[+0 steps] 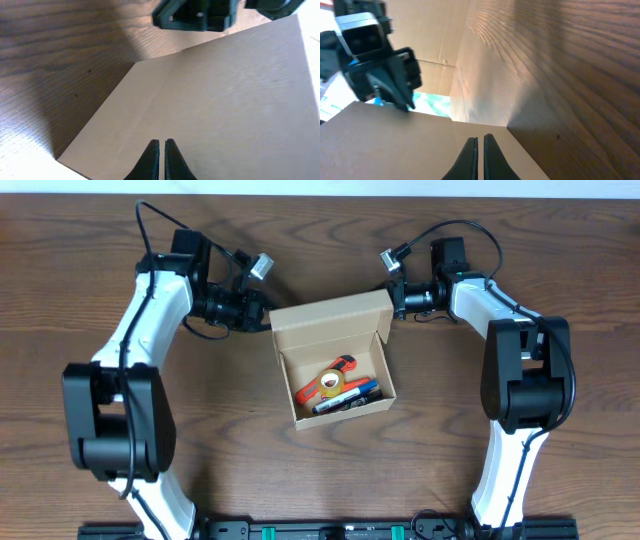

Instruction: Pack container

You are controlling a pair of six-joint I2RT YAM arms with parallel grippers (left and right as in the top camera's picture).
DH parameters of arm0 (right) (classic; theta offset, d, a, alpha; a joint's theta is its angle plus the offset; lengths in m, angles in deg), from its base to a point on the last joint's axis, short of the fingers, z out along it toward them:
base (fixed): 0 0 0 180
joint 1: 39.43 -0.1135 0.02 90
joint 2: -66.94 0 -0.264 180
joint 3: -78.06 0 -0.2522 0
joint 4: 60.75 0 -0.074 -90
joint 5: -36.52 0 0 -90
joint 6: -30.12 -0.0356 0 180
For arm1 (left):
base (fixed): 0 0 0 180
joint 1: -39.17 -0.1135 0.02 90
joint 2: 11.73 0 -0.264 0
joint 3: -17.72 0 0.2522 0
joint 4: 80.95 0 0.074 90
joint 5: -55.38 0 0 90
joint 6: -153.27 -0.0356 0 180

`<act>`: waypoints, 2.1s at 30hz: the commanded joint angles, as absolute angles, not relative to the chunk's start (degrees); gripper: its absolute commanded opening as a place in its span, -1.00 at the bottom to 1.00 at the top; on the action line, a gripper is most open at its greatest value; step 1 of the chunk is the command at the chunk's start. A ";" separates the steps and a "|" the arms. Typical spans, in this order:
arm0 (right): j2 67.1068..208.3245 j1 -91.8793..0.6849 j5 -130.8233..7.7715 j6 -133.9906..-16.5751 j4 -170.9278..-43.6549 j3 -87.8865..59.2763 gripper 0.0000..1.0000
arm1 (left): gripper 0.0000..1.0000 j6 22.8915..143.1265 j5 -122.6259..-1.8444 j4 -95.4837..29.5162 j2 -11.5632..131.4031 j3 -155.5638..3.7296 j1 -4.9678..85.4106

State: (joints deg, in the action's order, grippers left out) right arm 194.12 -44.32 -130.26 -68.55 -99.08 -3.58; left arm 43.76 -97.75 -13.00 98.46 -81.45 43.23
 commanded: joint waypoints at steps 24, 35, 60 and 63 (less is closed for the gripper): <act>195.65 -40.43 -122.45 -65.34 -99.15 -3.23 -0.97 | -0.55 47.50 -53.47 2.09 88.08 -81.45 61.00; 192.83 -40.52 -93.56 -56.92 -117.60 7.61 -0.53 | 0.38 49.40 -41.14 0.53 87.45 -88.22 60.01; 166.88 -59.92 -52.05 -68.35 -144.79 19.85 -0.84 | 0.90 69.51 -26.94 -9.39 67.82 -65.91 51.44; 166.58 -65.72 -48.53 -72.83 -144.70 16.83 -0.94 | 0.90 71.48 -26.98 -9.41 63.89 -60.75 51.44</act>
State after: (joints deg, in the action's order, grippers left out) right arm 166.23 -60.01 -54.39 -65.18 -144.24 20.72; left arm 67.63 -26.94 -9.37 68.11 -65.75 51.60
